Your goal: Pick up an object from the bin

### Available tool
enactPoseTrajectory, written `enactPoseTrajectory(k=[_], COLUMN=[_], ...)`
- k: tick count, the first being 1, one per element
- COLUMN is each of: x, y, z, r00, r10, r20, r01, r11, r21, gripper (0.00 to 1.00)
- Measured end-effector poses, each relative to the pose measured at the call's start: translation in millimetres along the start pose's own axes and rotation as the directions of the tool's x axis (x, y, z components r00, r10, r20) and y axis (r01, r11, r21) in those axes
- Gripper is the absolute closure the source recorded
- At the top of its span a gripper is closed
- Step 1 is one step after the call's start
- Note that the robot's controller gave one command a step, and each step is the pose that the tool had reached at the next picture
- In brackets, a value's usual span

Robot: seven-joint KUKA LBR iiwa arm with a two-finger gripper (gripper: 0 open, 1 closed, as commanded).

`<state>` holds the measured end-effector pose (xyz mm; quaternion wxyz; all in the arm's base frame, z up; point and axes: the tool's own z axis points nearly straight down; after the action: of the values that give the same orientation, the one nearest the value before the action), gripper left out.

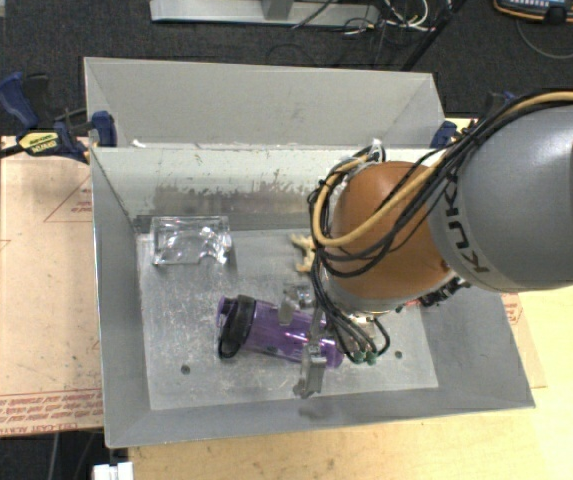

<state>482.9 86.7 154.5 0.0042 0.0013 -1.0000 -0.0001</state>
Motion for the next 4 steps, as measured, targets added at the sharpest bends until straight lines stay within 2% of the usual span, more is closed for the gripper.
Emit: enactPoseTrajectory(k=[1,2,3,4], x=[-1.7,-41.9,-52.8,-51.2], y=[-0.3,28.7,45.8,50.8], z=[-4.3,32.6,62.7,73.7], r00=[1.0,0.998,0.972,0.93], r10=[0.002,-0.065,-0.235,-0.368], r20=[0.008,0.015,0.008,0.011], r01=[-0.002,0.065,0.235,0.368], r11=[1.0,0.998,0.972,0.93], r21=[-0.001,-0.001,0.0,0.002], gripper=[0.0,0.0,0.0,0.0])
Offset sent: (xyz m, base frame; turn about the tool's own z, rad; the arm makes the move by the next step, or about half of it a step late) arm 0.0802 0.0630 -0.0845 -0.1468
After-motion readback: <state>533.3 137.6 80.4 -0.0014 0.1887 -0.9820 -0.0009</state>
